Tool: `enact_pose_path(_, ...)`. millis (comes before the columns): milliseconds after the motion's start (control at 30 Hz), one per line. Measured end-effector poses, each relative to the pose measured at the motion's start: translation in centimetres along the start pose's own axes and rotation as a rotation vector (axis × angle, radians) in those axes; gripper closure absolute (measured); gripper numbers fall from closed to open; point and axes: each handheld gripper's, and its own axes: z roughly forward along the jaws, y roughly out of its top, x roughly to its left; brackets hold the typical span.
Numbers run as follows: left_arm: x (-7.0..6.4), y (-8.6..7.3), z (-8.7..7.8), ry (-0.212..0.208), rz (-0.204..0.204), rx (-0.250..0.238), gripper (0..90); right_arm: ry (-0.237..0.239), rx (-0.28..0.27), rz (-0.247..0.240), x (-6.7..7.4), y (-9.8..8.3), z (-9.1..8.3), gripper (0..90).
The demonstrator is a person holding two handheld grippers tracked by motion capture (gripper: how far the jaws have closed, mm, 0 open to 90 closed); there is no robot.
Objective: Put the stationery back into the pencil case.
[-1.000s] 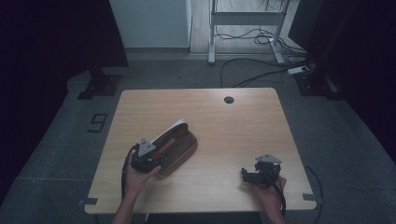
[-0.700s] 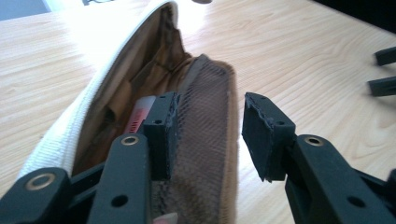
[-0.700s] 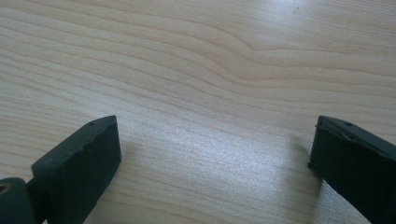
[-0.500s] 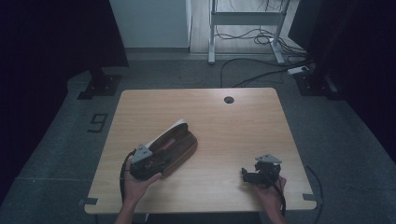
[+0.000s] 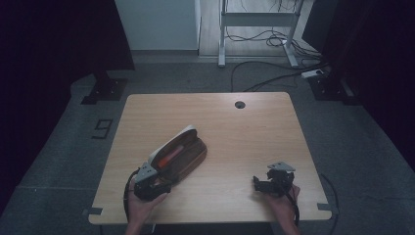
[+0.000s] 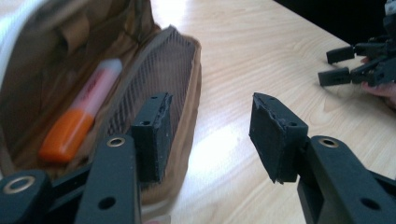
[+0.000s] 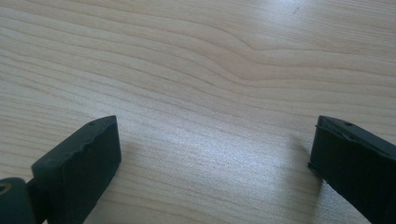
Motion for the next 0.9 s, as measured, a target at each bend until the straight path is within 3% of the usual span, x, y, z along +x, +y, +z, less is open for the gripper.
enact_pose_path(500,0.5,-4.0,-0.3,0.036,-0.054,0.063,46.8,0.000,0.001,-0.001,0.0,0.0,0.0,1.5)
enact_pose_path(900,0.9,-4.1,-0.2,0.035,-0.054,0.061,46.6,0.000,0.000,0.000,0.0,0.0,0.0,1.5)
